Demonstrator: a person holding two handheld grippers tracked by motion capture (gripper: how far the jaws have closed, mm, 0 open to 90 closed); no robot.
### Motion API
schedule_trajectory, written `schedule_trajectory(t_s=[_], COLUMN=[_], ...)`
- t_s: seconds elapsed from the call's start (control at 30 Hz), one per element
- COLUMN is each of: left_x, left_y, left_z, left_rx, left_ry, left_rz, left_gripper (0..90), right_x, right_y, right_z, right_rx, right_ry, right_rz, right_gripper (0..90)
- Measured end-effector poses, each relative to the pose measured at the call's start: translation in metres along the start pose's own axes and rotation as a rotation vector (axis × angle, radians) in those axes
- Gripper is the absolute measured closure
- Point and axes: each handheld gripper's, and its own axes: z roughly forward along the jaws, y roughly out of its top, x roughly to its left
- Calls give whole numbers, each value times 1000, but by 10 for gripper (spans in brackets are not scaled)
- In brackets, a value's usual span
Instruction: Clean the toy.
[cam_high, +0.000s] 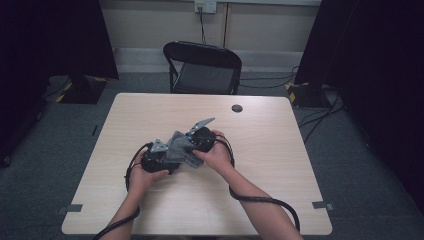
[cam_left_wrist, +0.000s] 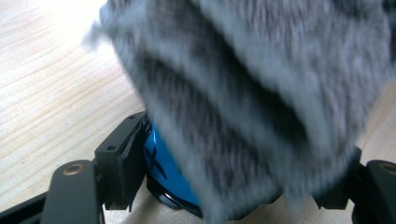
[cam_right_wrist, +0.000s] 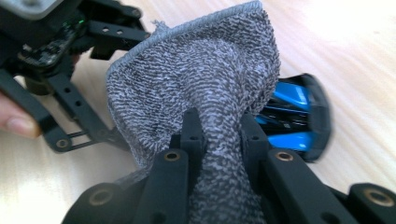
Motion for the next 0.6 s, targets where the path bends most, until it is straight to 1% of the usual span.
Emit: schedule_trajectory(t_s=[0.1,0.2,0.23,0.3,0.47,0.6], left_x=[0,0,0,0,0,0], left_y=[0,0,0,0,0,0], left_z=[0,0,0,0,0,0], left_rx=[0,0,0,0,0,0], left_ry=[0,0,0,0,0,0], left_rz=[0,0,0,0,0,1], left_gripper=[253,253,253,253,254,254], right_x=[5,6,6,7,6,3], right_y=[1,1,1,1,0,0], right_z=[5,10,12,16,21,20], right_rx=[15,22,29,43,45,50], right_ry=[4,7,3,-8,-12,-22], right_rz=[-20,-23,-20,-33,-20,-26], right_gripper=[765,765,765,765,765,765])
